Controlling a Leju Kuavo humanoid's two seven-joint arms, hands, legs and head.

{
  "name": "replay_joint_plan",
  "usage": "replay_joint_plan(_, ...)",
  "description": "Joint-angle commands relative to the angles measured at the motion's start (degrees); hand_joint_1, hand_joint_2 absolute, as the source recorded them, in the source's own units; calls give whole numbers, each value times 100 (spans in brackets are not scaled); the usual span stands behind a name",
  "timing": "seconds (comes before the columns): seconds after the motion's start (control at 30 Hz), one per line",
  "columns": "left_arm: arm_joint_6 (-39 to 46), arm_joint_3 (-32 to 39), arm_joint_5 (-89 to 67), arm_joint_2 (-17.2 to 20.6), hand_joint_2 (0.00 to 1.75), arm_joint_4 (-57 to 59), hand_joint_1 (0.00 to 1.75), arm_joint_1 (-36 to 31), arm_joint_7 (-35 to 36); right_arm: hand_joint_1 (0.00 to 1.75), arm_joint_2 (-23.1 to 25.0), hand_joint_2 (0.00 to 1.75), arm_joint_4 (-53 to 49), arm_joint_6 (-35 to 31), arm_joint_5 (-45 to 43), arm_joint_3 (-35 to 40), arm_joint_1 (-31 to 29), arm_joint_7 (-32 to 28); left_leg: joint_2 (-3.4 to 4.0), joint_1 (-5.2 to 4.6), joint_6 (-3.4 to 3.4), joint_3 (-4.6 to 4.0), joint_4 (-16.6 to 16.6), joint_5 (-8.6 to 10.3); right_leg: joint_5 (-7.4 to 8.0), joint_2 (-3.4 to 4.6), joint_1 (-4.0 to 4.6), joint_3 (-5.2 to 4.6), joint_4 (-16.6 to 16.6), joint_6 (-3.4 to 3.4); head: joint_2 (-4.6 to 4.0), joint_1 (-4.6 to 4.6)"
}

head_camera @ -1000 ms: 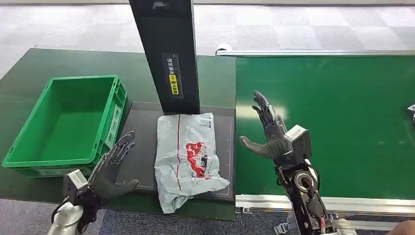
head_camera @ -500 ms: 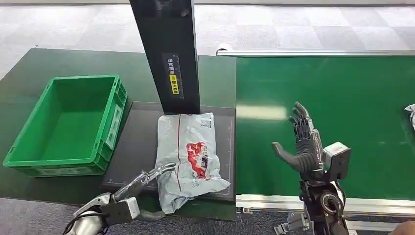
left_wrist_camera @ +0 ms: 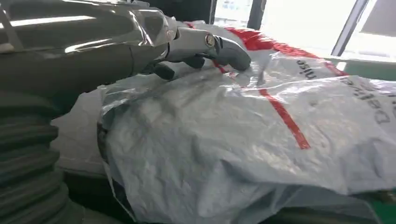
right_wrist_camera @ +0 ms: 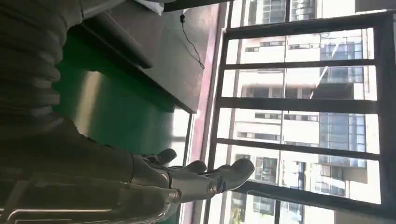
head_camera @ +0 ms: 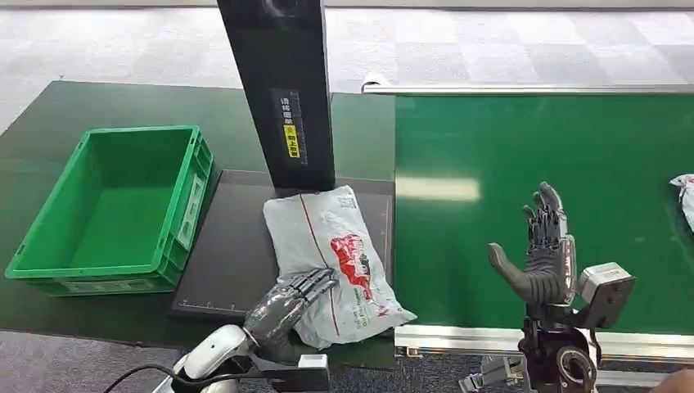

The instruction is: Moved the parcel from conveyor to table for the left to box.

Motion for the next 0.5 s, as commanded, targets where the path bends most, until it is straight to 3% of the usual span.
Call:
replay_joint_plan(0.03, 12, -287, -1, -69, 175, 376, 0, -207, 28, 0, 103, 175, 33, 25, 19, -200, -17, 23, -10, 0, 2, 9, -8, 3, 2, -2, 0, 12, -10, 1, 0, 2)
replay_joint_plan(0.23, 12, -287, -1, -69, 175, 376, 0, -207, 28, 0, 103, 175, 33, 25, 19, -200, -17, 23, -10, -1, 3, 10, -10, 4, 3, -1, -1, 13, -11, 2, 0, 2)
replay_joint_plan(0.4, 297, -261, -98, -447, 175, 604, 0, -433, 75, 0, 144, 175, -112, 24, 45, -240, -22, 62, -18, -1, 3, 3, -6, 5, 2, -9, -1, 9, -8, 2, 0, 2)
replay_joint_plan(0.43, 292, -261, -67, -476, 175, 624, 23, -481, 69, 0, 143, 175, -118, 14, 52, -247, -22, 73, -19, -2, 2, 0, -3, 5, 1, -12, -2, 6, -4, 2, 0, 0)
replay_joint_plan(0.47, 260, -228, 56, -502, 175, 642, 143, -515, 35, 0, 149, 175, -131, 3, 56, -260, -11, 82, -17, -2, 2, -1, -1, 4, 0, -11, -2, 3, -2, 1, 0, 2)
replay_joint_plan(0.5, 129, -188, 263, -503, 175, 626, 164, -538, -61, 0, 157, 175, -146, -9, 60, -280, 12, 86, -22, 0, 3, -2, -1, 6, 2, -12, 0, 6, -5, 2, 0, 2)
